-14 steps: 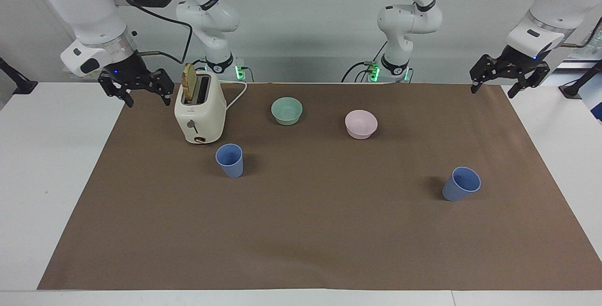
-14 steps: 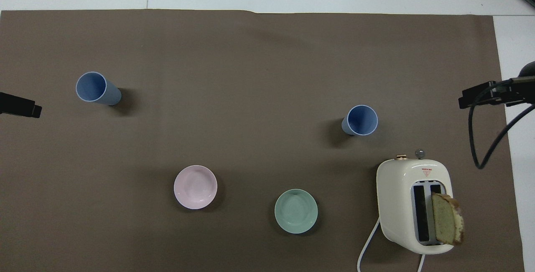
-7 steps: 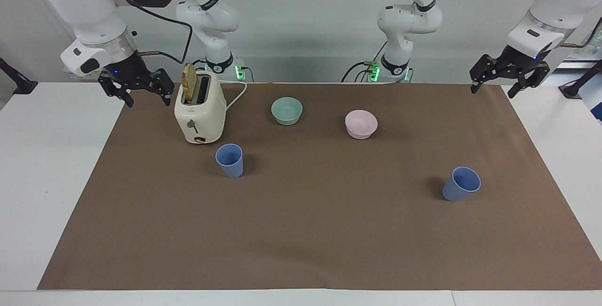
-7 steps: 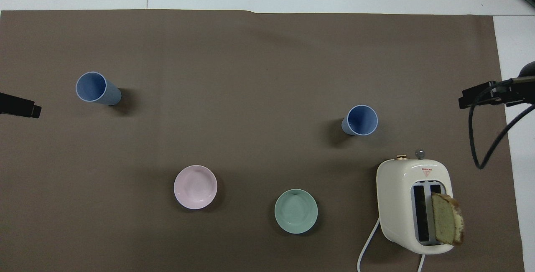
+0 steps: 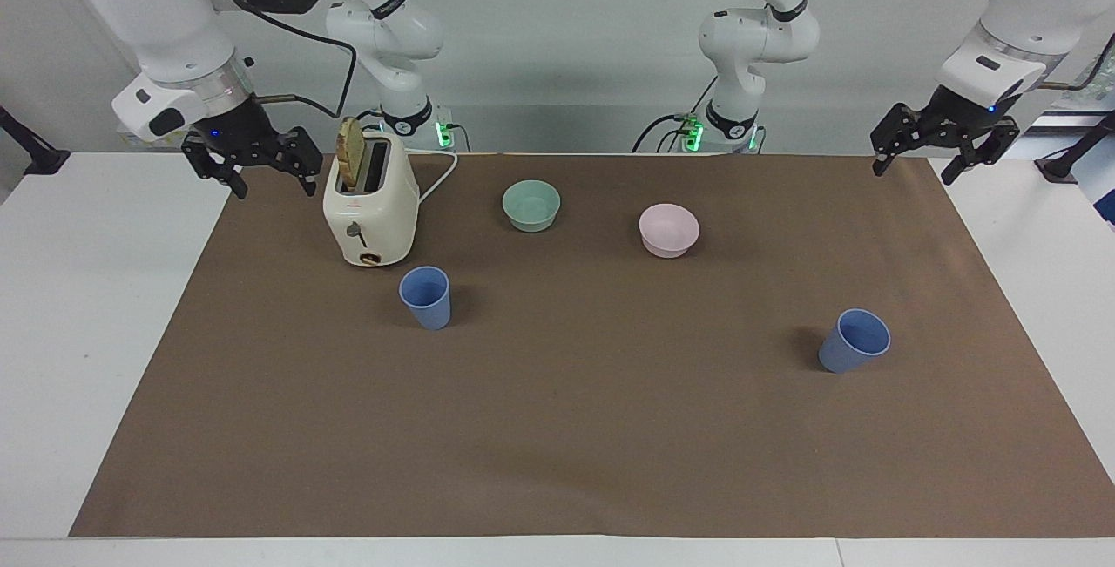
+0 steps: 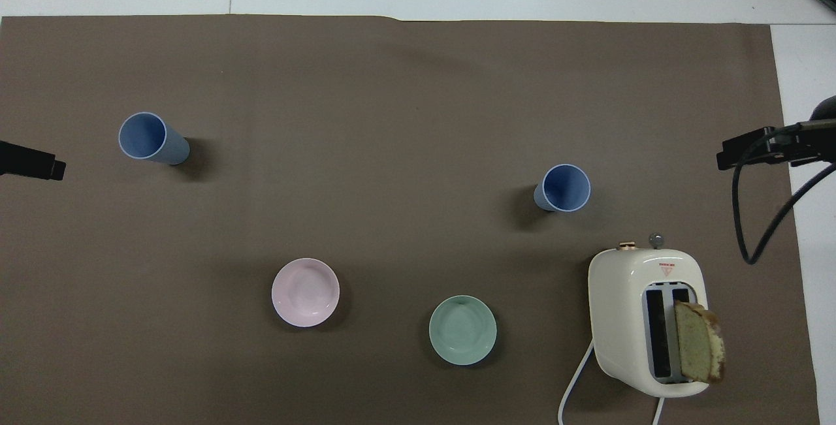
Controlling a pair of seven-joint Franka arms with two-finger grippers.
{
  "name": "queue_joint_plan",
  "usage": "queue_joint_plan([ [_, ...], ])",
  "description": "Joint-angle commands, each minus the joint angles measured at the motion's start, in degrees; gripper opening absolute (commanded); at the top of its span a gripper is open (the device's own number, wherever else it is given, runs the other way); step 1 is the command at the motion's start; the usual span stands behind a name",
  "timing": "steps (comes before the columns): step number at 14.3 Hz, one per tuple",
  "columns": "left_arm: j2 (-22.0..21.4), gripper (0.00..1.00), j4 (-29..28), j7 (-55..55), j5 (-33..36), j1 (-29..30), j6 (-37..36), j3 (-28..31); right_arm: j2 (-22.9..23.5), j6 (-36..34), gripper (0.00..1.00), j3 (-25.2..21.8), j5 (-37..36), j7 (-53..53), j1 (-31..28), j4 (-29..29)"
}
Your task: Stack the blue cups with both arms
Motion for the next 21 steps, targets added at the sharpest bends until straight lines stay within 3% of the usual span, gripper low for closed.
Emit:
queue_joint_plan([
  [1,-1.21,1.00,-4.20,0.22,0.04,1.23,4.50,-0.13,-0.48,0.81,1.00,0.19,0.21,-1.29,-0.40,-0.82],
  [8,1.24,1.00,-14.57,0.31,-2.68,3.35,21.19,-0.04,-0.48,0.72,1.00,0.19,0.30,-1.29,-0.31,-0.82],
  [18,12.14,1.00,-17.56,1.54,-7.69,6.07,36.68,-0.13,-0.48,0.72,1.00,0.19,0.30,-1.29,-0.40,-0.82],
  [21,13.90,0.78,-17.57,2.95,-9.63,6.51,37.47,-0.13,-0.48,0.72,1.00,0.19,0.30,-1.29,-0.40,-0.82],
])
